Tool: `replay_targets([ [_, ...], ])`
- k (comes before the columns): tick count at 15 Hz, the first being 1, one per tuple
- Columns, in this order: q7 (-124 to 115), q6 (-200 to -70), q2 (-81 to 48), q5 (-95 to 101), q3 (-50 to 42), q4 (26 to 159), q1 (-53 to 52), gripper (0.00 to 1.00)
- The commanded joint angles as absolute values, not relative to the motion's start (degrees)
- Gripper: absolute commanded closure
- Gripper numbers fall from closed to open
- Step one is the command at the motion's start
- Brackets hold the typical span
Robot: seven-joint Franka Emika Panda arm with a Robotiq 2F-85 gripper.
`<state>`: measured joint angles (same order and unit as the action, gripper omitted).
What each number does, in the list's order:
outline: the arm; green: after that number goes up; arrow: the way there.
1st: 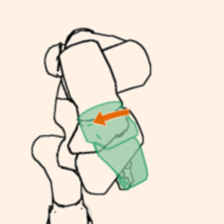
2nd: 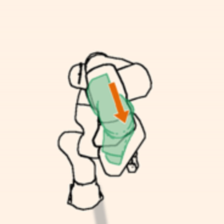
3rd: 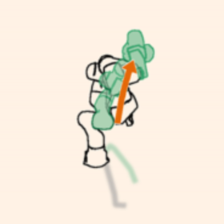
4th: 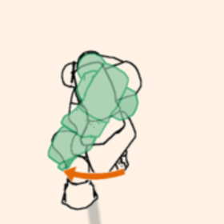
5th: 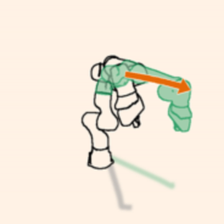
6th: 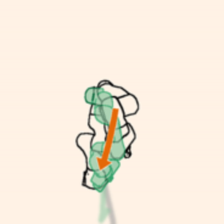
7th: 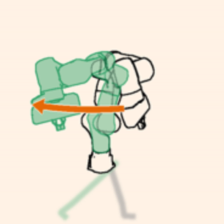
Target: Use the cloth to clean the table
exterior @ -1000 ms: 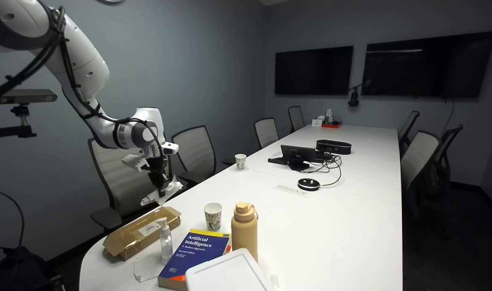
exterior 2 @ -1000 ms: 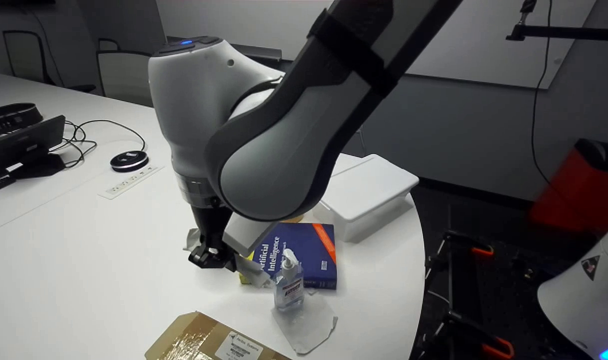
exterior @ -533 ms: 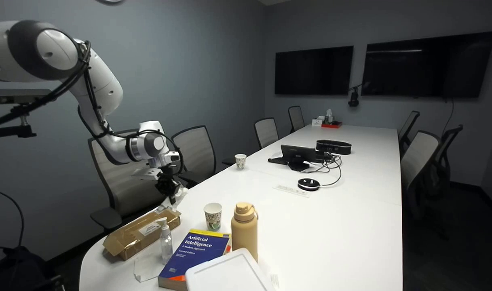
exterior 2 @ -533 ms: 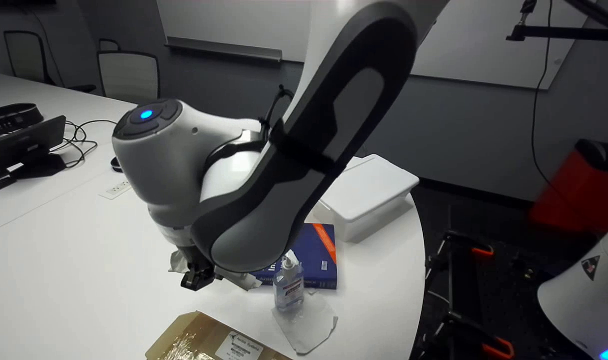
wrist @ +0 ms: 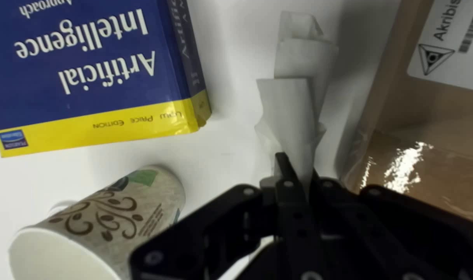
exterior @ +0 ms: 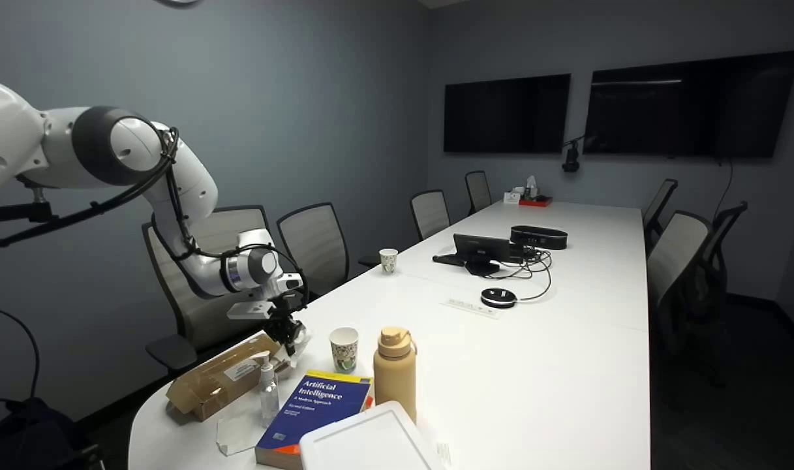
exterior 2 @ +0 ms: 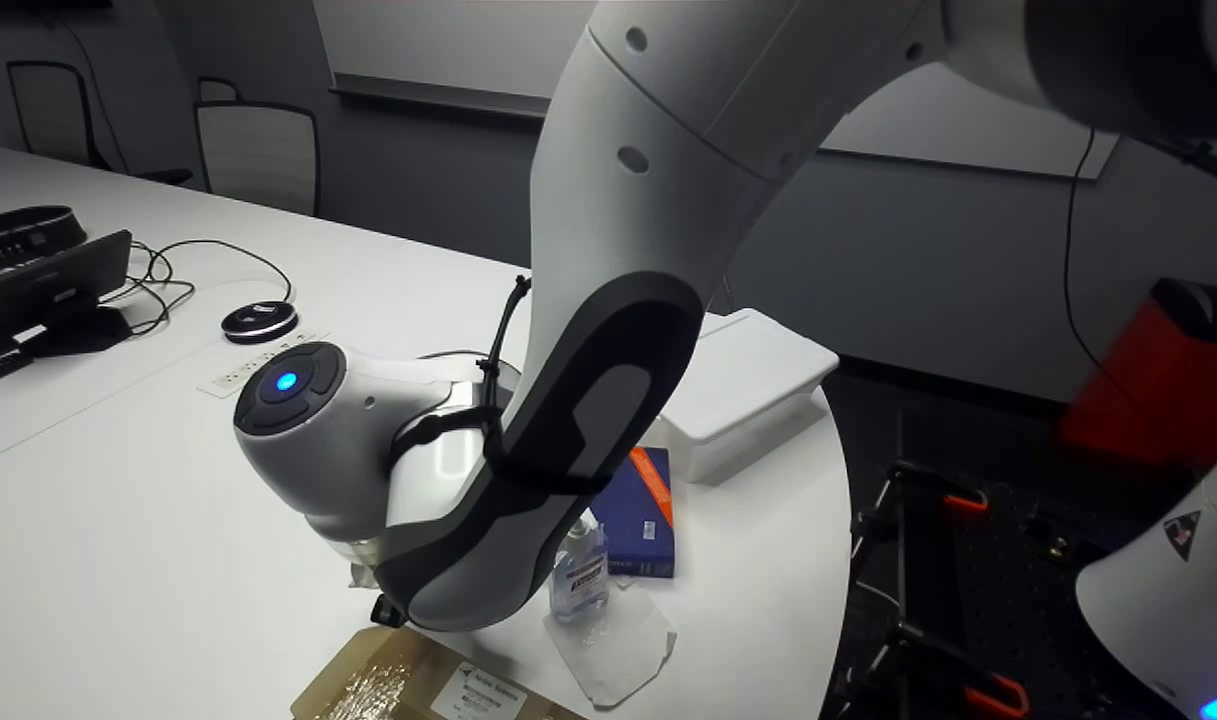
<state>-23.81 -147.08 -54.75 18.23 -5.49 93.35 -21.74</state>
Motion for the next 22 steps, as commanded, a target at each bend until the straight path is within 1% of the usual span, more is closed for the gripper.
replay_targets([
  [1, -22.83, -146.69, -60.13, 17.07, -6.84, 87.36, -22.26, 0.99],
  [4, -22.57, -146.36, -62.76, 15.77, -6.44, 84.48, -21.60, 0.99],
  [5, -22.37, -146.05, -63.04, 15.03, -6.00, 83.70, -21.36, 0.70],
  [6, -22.02, -145.73, -63.14, 14.35, -5.69, 83.17, -21.15, 0.68],
  [7, -22.39, -145.00, -63.04, 13.89, -5.97, 82.68, -21.41, 0.62],
  [15, -21.29, -135.14, -53.80, 10.03, -4.18, 84.35, -20.50, 0.02],
  [16, -21.69, -132.74, -51.66, 9.91, -3.86, 84.96, -20.74, 0.00],
  [22, -23.38, -121.28, -40.10, 7.56, -0.18, 88.36, -20.32, 0.00],
])
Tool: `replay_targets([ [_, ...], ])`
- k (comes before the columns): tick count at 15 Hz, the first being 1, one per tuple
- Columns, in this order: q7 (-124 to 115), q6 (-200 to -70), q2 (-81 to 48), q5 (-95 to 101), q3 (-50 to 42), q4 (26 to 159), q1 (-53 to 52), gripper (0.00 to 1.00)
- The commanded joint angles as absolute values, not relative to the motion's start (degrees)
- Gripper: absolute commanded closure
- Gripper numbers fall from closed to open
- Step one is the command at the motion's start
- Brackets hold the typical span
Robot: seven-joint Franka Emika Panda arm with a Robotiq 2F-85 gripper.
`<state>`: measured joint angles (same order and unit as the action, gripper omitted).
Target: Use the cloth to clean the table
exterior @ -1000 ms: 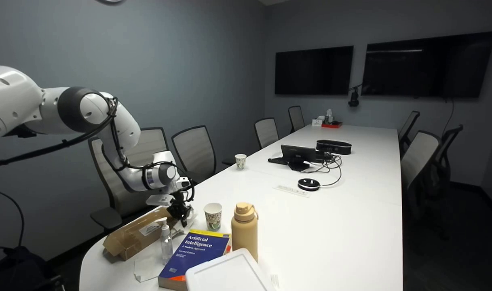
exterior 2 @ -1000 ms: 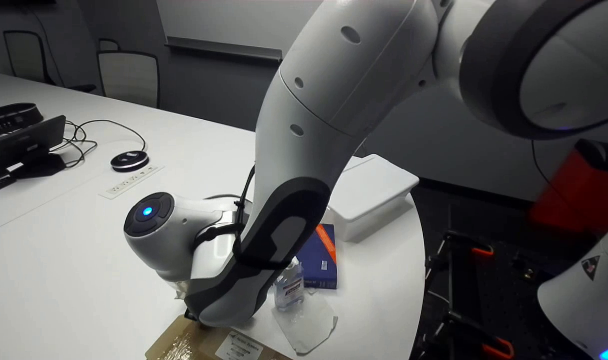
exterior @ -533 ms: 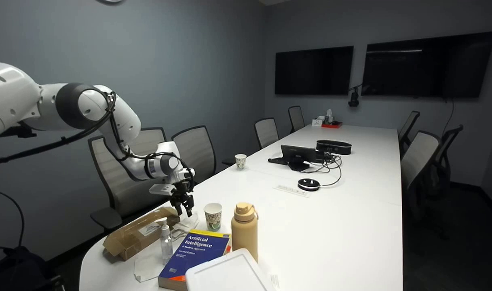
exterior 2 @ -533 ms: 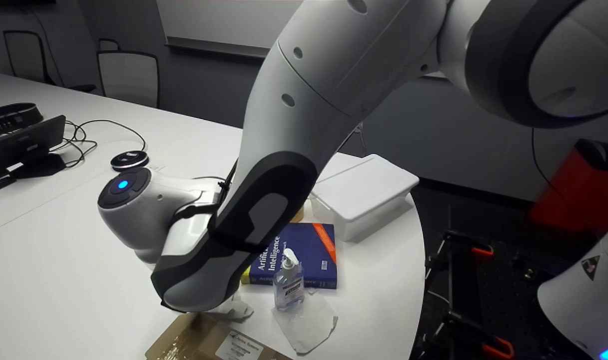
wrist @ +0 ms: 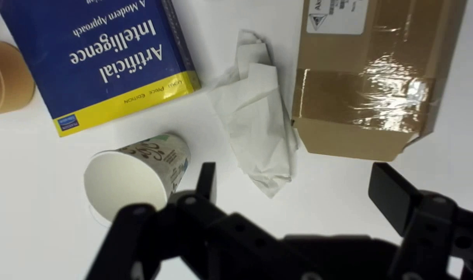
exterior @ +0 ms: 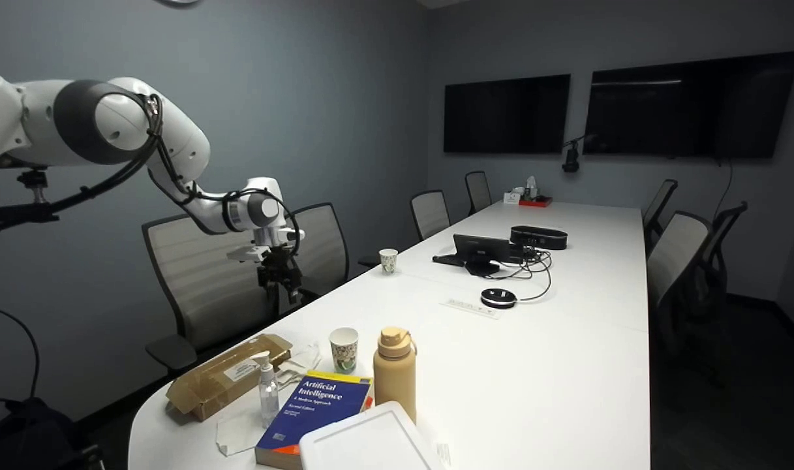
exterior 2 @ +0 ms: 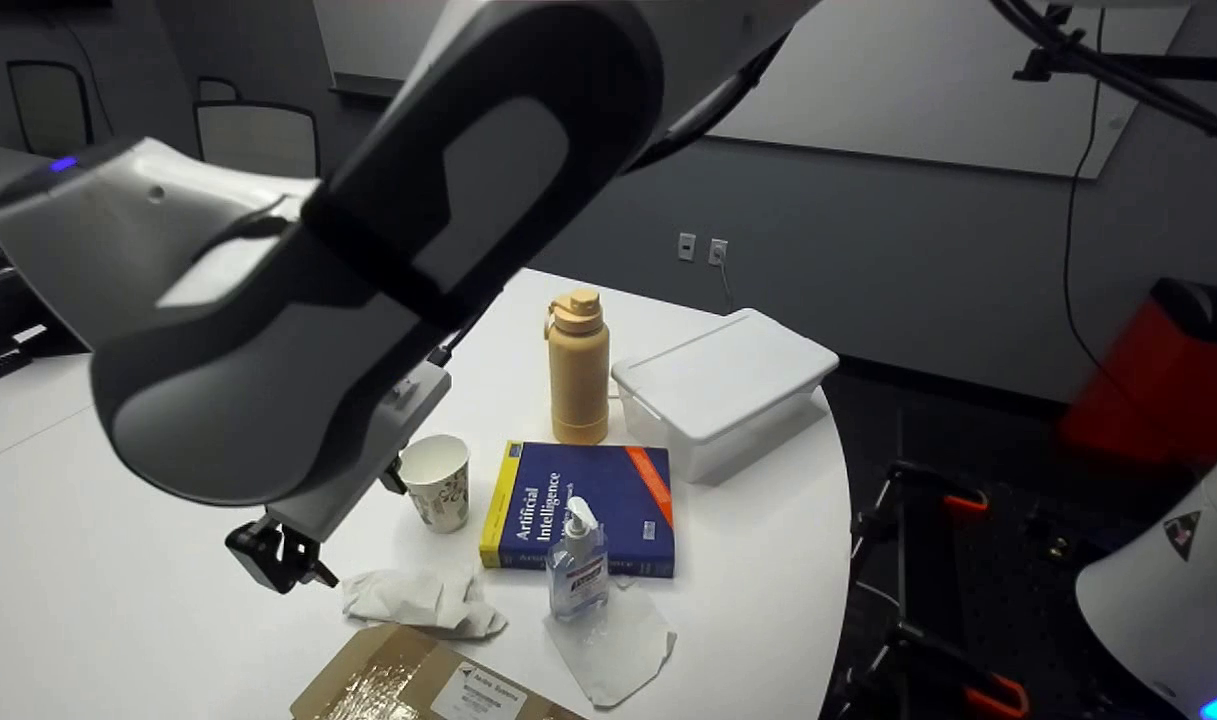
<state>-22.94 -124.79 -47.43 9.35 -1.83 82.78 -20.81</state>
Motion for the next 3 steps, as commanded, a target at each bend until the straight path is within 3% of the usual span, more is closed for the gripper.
replay_targets([
  [1, -23.70, -120.14, -38.46, 6.99, 0.34, 89.07, -20.18, 0.00],
  [3, -24.04, -119.16, -35.81, 5.90, 1.07, 90.64, -19.84, 0.00],
])
